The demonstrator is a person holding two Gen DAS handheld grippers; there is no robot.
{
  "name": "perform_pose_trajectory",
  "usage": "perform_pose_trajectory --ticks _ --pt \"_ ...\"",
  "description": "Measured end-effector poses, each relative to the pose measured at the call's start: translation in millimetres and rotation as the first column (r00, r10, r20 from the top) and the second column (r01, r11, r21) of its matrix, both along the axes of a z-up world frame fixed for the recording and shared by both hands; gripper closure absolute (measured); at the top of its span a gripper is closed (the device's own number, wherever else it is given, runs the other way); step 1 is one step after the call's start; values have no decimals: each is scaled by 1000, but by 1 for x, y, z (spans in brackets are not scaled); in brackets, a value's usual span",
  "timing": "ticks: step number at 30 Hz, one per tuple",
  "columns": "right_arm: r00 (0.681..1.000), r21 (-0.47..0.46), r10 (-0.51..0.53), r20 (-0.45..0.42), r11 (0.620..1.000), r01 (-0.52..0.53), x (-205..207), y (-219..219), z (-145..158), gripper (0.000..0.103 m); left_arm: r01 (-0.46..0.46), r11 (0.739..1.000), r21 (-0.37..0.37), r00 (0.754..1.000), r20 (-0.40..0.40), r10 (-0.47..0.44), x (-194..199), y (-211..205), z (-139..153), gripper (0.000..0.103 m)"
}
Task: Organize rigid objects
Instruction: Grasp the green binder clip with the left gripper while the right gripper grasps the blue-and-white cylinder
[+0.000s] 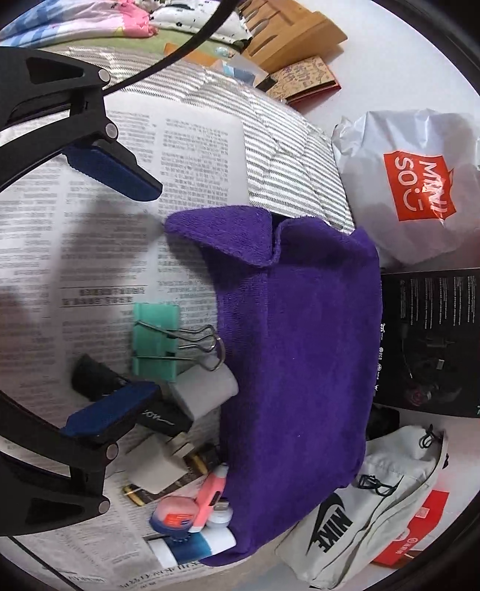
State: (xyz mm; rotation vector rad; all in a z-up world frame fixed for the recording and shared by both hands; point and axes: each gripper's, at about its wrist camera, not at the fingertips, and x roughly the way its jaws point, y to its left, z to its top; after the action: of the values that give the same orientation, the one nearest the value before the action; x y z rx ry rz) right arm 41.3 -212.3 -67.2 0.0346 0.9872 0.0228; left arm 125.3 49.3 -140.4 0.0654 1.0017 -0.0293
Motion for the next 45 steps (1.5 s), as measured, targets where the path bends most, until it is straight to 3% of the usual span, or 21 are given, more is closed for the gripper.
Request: perform_pose_trajectory --ticks 6,7,11,13,19,26,29,34,36,41,45 --pt "999 -4 17 -41 1000 -17 13 6 -16 0 -3 1000 -17 1000 -6 3 9 -1 -5 7" --pt "999 -3 20 -46 1000 -20 16 7 -18 0 -6 1000 -15 1000 -14 6 10 -1 -7 14" --pt "998 -11 20 -63 1000 -21 22 7 -25 0 12 1000 -16 1000 3 -12 9 2 -7 25" --pt "998 -9 12 -69 1000 -13 23 4 -27 0 26 999 -20 1000 12 -26 6 4 -5 41" --pt "998 25 -23 -62 999 24 29 -6 -30 0 55 998 -29 998 37 -54 4 5 2 63" --pt "999 105 -28 -36 994 32 45 -5 -34 1 74 997 -17 994 81 -72 -5 7 3 63" --pt "999 108 -23 -43 994 28 58 2 -42 7 78 997 -24 993 90 -76 -7 8 3 63" --pt "998 60 0 -69 998 4 77 9 -60 37 79 996 -30 993 93 -76 -6 9 4 63" --pt "997 73 24 -79 997 -18 75 9 -63 42 79 996 -37 993 93 -76 -8 10 4 63" --pt "997 50 23 -73 999 -20 71 8 -67 43 79 996 -34 993 93 -76 -7 11 4 63" --pt "998 -25 48 -36 998 -49 75 16 -71 45 79 996 -40 993 94 -75 -8 10 4 63"
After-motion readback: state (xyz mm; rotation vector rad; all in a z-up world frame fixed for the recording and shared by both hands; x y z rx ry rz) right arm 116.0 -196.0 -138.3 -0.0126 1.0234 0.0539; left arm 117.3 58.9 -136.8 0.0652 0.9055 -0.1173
